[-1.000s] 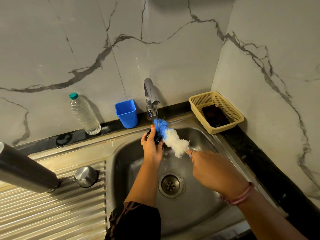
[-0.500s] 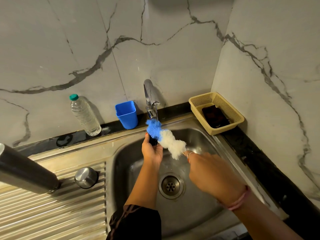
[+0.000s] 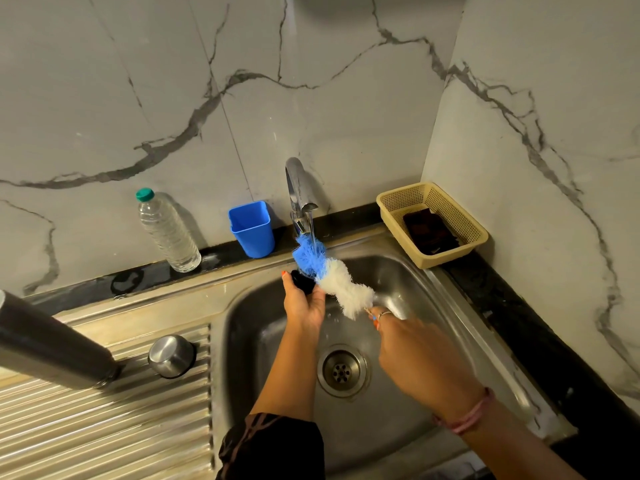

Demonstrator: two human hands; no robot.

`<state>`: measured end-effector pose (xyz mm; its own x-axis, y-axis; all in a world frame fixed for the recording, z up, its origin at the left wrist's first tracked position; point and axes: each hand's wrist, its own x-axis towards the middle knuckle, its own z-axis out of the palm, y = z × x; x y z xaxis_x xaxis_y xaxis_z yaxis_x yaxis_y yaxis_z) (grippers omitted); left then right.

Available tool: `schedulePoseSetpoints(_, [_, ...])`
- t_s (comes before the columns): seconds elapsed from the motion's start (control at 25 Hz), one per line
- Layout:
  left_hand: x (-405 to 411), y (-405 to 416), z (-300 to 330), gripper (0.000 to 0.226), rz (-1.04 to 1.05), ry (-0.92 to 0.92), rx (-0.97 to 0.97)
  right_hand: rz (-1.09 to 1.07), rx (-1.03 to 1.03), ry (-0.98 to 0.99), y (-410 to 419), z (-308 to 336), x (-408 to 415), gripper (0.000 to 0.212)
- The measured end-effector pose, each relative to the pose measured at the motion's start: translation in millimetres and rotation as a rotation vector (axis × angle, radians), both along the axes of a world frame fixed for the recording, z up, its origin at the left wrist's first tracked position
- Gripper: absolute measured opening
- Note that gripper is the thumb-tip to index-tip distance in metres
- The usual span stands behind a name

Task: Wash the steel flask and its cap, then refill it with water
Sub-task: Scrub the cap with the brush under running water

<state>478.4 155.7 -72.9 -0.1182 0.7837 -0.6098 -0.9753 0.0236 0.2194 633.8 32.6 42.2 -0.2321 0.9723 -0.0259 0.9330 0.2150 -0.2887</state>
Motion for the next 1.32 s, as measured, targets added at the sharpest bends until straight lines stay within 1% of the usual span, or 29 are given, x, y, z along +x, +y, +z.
schedulePoseSetpoints(0.12, [5, -2, 0, 0.052, -0.041, 0.005, -0.012, -0.017, -0.048, -0.045, 12, -5, 2, 0.048])
schedulePoseSetpoints(0.24, [4, -1, -3, 0.055, -0.036, 0.054, -0.044, 0.012, -0.090, -0.007, 19, -9, 5, 0.043])
schedulePoseSetpoints(0.36, [-5, 4, -5, 0.052, -0.008, 0.054, -0.067, 0.040, -0.093, 0.031, 11, -8, 12, 0.041])
schedulePoseSetpoints(0.56, [0, -2, 1, 0.044, -0.082, 0.078, -0.066, 0.017, -0.151, 0.057, 29, -14, 13, 0.042])
schedulePoseSetpoints(0.72, [-7, 2, 1, 0.043, -0.052, 0.105, -0.082, 0.074, -0.134, 0.046, 12, -11, 20, 0.041])
schedulePoseSetpoints(0.84, [-4, -1, 5, 0.038, -0.080, 0.107, -0.056, 0.026, -0.124, -0.007, 15, -7, 27, 0.033])
schedulePoseSetpoints(0.92, [2, -7, 7, 0.033, -0.119, 0.152, -0.041, 0.004, -0.127, -0.045, 24, -4, 26, 0.026])
schedulePoseSetpoints(1.0, [3, -7, 8, 0.028, -0.138, 0.217, -0.048, 0.036, -0.120, -0.088, 27, 1, 25, 0.023])
schedulePoseSetpoints(1.16, [-9, -4, 6, 0.033, -0.140, 0.344, -0.060, 0.094, -0.118, -0.140, 11, 14, 31, 0.023])
schedulePoseSetpoints(1.2, [-10, -4, 5, 0.032, -0.131, 0.346, -0.065, 0.094, -0.117, -0.150, 8, 16, 30, 0.023])
schedulePoseSetpoints(1.32, [-6, -7, 7, 0.021, -0.149, 0.314, -0.049, 0.069, -0.118, -0.137, 17, 20, 21, 0.018])
